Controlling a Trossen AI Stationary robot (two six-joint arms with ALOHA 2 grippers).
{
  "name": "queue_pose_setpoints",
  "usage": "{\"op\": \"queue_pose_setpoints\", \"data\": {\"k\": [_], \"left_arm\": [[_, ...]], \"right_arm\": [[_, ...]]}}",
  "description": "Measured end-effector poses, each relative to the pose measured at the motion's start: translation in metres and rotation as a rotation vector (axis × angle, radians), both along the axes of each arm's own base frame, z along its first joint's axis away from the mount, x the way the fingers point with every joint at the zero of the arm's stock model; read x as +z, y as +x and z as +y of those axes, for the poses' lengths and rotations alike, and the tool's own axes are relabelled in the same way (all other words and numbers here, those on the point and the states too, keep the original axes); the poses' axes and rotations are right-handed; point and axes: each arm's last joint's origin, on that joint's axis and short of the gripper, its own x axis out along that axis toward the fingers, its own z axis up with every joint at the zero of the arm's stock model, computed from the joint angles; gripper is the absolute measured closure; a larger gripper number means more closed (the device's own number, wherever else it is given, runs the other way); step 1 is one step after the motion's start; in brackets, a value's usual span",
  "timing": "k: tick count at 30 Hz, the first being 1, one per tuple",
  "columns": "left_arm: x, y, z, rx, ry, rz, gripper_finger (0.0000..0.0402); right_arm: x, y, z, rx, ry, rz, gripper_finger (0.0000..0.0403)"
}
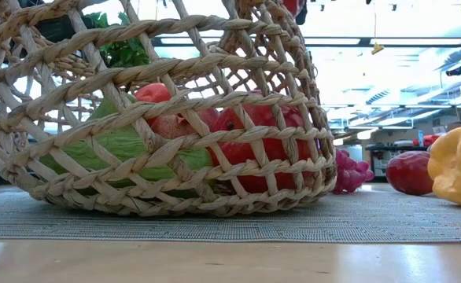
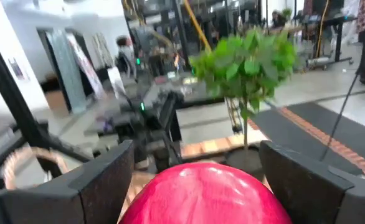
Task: Build produce basket
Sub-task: Put the red apple into the brown basket
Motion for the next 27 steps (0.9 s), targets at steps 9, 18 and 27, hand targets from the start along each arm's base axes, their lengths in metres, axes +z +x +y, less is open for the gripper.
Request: {"op": "queue_pose_setpoints", "data": {"k": [9, 18, 27], "left_arm": [[0.000, 0.000, 0.000, 0.000, 0.000, 0.000, 0.0373], [0.000, 0.000, 0.000, 0.000, 0.000, 0.000, 0.0367], [0.000, 0.000, 0.000, 0.000, 0.000, 0.001, 0.0372]], "right_arm": [[0.012, 0.006, 0.026, -0.049, -0.447, 0.059, 0.0055], [-0.004, 0.016, 0.058, -0.021, -1.285, 0.289, 0.0055], [-0.018, 0.031, 0.076, -0.066, -1.633, 0.501, 0.0055]]}}
